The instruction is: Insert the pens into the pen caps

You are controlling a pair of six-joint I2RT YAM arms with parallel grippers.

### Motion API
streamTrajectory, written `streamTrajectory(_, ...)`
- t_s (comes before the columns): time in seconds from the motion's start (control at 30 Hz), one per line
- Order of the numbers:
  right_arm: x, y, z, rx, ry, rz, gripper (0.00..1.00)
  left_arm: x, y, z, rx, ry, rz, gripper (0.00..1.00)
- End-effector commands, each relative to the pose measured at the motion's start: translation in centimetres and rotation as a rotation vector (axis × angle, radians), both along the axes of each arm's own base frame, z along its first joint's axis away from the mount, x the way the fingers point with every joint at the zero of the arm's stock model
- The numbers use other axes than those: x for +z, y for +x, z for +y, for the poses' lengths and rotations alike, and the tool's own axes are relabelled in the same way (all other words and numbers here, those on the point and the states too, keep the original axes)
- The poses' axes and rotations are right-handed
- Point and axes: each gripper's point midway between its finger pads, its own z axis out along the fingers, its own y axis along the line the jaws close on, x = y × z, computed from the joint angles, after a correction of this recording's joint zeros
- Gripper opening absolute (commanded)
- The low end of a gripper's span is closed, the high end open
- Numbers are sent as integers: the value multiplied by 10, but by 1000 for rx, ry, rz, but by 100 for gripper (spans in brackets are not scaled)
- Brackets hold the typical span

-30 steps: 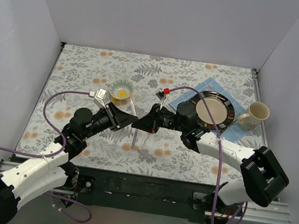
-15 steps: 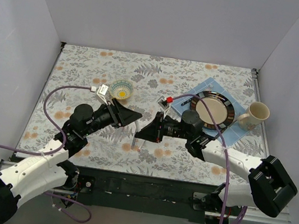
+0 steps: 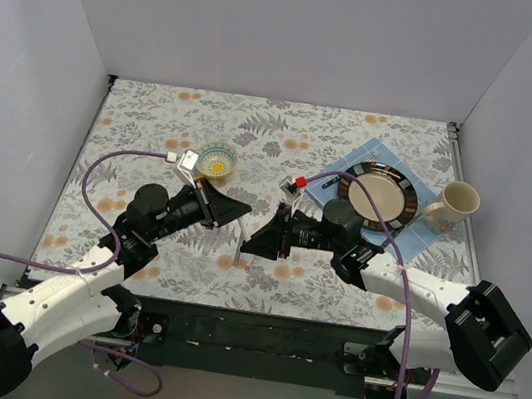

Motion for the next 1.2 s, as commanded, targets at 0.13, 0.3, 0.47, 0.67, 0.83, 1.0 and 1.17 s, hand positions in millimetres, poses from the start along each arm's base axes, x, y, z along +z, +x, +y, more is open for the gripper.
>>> streamTrajectory(0.13,36,14,8,-35,52,-111,52,14,-11,-1,-42,-49,-25,0)
streamTrajectory(0.3,30,11,14,-6,49,-86,43,11,-9,-2,-39,-49,-11,0)
streamTrajectory(0.47,25,5,18,27,43,-79,7,5,-5,-5,-37,-38,13,0)
streamTrajectory(0.67,23,5,9,-22,62,-79,1,23,19,8,87,81,-62,60)
streamTrajectory(0.83,-5,25,-10,-169,-36,-67,1,32,54,57,324,458,-159,69)
streamTrajectory(1.0,-7,30,-26,-206,-52,-82,1,18,94,124,585,736,-140,69)
streamTrajectory(1.17,7,29,-37,-226,-46,-147,1,-19,125,168,593,531,61,67)
